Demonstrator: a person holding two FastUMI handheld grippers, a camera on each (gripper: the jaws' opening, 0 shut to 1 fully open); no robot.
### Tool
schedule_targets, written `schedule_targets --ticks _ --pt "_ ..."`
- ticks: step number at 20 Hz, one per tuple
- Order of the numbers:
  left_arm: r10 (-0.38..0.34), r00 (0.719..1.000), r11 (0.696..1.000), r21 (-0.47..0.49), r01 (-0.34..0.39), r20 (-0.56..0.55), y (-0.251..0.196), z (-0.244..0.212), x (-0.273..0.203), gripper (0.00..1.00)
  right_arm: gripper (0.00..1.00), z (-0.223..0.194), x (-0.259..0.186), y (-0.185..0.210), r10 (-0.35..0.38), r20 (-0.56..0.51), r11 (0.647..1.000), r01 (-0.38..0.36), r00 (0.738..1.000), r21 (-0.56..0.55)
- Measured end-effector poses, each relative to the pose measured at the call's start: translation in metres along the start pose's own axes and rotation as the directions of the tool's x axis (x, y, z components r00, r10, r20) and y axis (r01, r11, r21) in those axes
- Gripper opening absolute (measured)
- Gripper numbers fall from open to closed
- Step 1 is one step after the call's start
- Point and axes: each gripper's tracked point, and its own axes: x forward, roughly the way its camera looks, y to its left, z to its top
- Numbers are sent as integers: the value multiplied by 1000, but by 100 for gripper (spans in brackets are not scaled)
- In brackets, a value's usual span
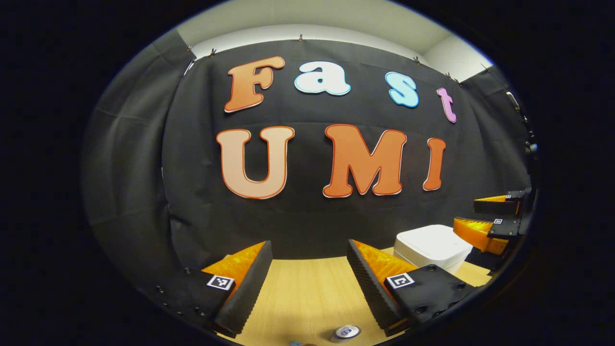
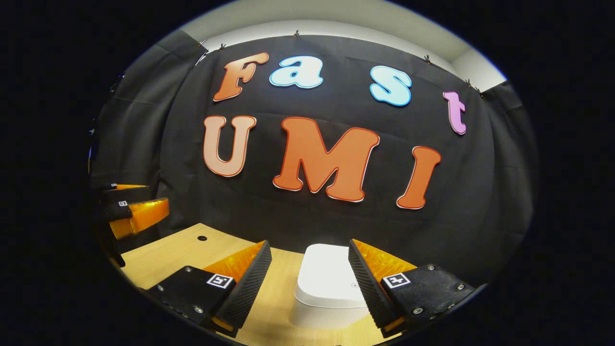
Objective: Press the lid of the desktop garbage bin to open it, pick up the crumpled paper on the desktop and throw it into the bin, then pick up the pop can on the desktop and drop it into the bin, and finally close the garbage bin lid.
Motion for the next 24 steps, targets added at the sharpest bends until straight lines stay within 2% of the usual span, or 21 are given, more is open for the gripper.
schedule_targets --ticks 2,6,10,24 --pt "13 1000 1000 6 -13 9 -1 4 6 99 97 -4 4 1 10 -12 1000 -9 1000 11" --pt "-6 1000 1000 -18 6 3 -17 2 11 99 97 -6 13 2 16 -9 1000 -16 1000 20" --pt "20 1000 1000 -1 -20 20 -12 6 13 100 97 -9 16 3 21 -9 1000 -21 1000 11" --pt "37 998 999 17 -38 44 -9 14 5 100 97 -9 14 12 48 -5 998 -48 999 26"
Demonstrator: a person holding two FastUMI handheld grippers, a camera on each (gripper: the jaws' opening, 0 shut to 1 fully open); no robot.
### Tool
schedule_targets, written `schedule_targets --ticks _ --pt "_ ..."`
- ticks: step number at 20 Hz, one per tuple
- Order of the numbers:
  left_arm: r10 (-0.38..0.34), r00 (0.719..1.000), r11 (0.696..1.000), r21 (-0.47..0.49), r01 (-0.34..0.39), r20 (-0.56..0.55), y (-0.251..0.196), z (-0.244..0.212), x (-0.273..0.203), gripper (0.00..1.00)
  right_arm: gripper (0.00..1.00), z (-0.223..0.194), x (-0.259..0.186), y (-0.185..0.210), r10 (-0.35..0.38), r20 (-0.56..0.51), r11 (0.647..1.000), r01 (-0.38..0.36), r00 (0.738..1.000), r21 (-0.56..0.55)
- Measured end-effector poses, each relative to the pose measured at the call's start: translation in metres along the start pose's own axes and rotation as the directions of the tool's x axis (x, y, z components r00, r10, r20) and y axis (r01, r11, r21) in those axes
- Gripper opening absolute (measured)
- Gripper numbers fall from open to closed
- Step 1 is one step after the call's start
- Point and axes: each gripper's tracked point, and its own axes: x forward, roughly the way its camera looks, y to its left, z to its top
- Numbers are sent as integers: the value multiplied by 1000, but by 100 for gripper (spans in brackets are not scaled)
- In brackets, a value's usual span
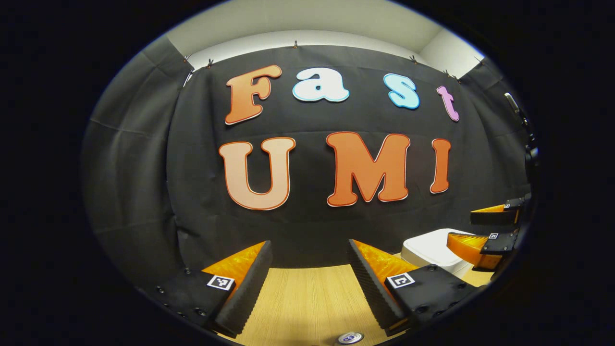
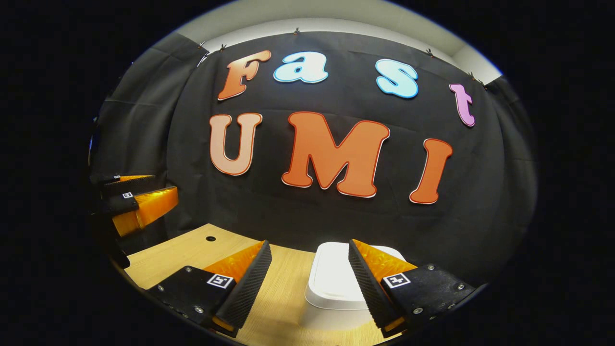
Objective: Press the lid of the desktop garbage bin to open it, pick up the crumpled paper on the desktop and throw it into the bin, then pick up the pop can on the desktop and drop it into the bin, and finally close the garbage bin lid.
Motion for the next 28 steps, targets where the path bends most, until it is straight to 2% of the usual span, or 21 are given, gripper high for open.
schedule_targets --ticks 7,25,26,27,28 --pt "-16 1000 1000 0 16 9 -9 3 -4 100 97 0 -5 -5 -10 -4 1000 10 1000 -1" --pt "7 1000 1000 7 -7 15 -8 4 -5 100 97 0 1 -6 12 -11 1000 -12 1000 -9" --pt "5 1000 1000 6 -5 17 -8 4 -5 95 97 0 1 -6 12 -13 1000 -12 1000 -9" --pt "3 1000 1000 6 -3 16 -9 4 -5 100 97 -1 1 -6 15 -14 1000 -15 1000 -7" --pt "3 1000 1000 6 -3 16 -9 5 -5 95 97 -1 1 -6 17 -15 1000 -17 1000 -1"
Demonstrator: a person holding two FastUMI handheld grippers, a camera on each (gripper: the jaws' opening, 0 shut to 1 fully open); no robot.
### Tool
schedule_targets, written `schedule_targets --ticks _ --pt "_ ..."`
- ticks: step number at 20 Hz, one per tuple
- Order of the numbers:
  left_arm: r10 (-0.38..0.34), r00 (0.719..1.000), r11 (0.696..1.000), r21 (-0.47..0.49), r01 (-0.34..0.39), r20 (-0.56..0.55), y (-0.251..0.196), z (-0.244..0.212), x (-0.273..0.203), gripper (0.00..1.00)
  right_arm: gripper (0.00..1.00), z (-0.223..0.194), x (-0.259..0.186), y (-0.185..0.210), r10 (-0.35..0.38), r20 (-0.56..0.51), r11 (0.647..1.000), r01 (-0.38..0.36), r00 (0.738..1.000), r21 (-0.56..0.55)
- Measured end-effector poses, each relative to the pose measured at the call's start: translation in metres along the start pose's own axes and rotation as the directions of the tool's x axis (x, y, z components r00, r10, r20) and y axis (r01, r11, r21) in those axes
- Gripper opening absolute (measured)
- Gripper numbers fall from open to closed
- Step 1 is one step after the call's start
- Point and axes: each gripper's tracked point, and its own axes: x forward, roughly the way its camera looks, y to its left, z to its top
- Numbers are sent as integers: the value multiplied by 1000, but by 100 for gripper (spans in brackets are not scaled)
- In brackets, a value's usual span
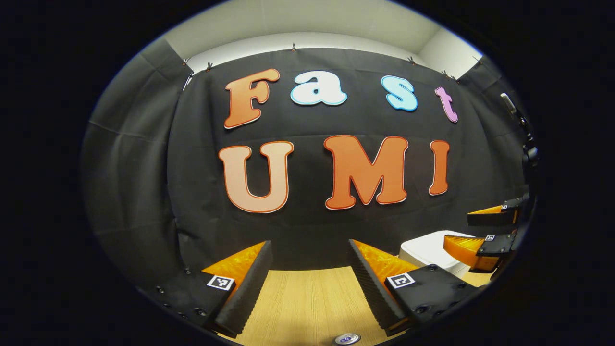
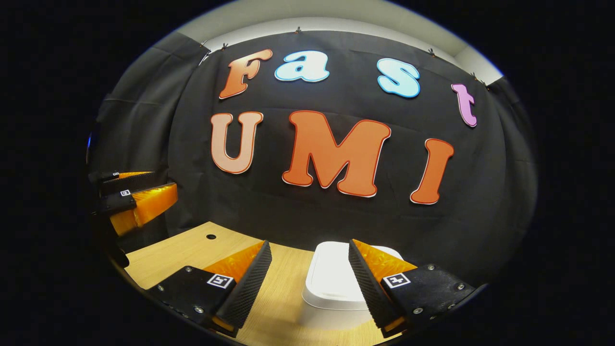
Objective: Press the lid of the desktop garbage bin to open it, pick up the crumpled paper on the desktop and throw it into the bin, then pick up the pop can on the desktop and drop it into the bin, and finally close the garbage bin lid.
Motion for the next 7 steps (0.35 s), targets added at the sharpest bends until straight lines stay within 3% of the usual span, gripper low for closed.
schedule_targets --ticks 2,7 --pt "0 1000 1000 -3 0 -3 0 -1 0 100 97 0 1 -4 -5 -6 1000 5 1000 7" --pt "-3 1000 1000 -7 3 -2 -3 -2 2 100 97 -1 -3 -18 -37 -13 999 37 999 -1"
